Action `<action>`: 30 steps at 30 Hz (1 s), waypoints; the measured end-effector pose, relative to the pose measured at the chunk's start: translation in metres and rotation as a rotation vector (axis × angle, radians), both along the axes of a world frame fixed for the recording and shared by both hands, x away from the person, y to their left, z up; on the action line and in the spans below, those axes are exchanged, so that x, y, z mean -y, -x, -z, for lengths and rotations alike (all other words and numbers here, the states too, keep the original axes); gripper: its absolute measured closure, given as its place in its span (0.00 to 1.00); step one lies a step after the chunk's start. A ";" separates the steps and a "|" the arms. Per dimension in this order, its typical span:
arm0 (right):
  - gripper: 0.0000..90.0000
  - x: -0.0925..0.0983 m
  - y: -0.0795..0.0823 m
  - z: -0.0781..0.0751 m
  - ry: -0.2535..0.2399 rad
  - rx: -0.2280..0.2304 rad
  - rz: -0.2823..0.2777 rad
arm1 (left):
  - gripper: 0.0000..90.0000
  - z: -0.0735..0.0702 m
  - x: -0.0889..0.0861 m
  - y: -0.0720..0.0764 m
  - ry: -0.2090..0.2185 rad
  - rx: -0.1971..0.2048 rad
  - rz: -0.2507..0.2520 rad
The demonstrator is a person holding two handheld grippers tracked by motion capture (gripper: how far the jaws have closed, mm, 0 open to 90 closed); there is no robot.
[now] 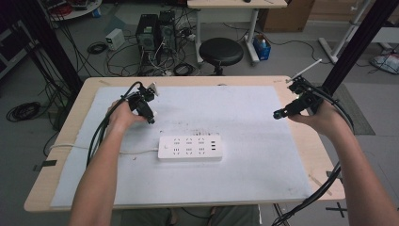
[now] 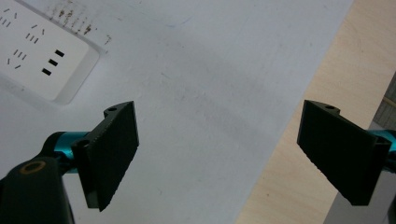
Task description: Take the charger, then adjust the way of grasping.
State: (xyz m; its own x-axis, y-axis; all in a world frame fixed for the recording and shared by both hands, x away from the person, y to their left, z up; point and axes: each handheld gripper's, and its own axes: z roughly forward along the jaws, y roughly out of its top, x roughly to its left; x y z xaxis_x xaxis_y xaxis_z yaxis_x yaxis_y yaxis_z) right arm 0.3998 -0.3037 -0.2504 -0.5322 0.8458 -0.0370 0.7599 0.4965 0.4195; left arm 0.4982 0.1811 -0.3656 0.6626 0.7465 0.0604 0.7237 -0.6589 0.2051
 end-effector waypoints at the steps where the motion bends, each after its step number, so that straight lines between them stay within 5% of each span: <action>1: 0.14 -0.001 0.000 0.000 0.003 0.000 -0.001 | 0.47 -0.007 -0.001 0.003 0.009 0.010 0.000; 8: 0.14 -0.008 -0.001 -0.002 0.000 -0.006 0.001 | 0.47 -0.057 -0.007 0.024 0.060 0.054 0.020; 14: 0.14 -0.012 0.002 -0.004 0.001 -0.005 0.001 | 0.47 -0.084 -0.004 0.039 0.082 0.087 0.044; 20: 0.14 -0.016 0.006 -0.009 -0.002 0.001 0.001 | 0.47 -0.096 0.000 0.047 0.095 0.105 0.077; 30: 0.14 -0.025 0.007 -0.015 -0.094 -0.026 0.040 | 0.47 -0.107 0.015 0.065 0.152 0.155 0.178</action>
State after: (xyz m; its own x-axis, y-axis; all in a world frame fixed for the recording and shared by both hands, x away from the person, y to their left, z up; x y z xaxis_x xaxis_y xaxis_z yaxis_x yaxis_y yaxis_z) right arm 0.3933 -0.2784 -0.2356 -0.4978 0.8654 0.0569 0.7897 0.4251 0.4424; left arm 0.4331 0.1658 -0.2583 0.7758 0.6274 0.0674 0.5514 -0.7260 0.4110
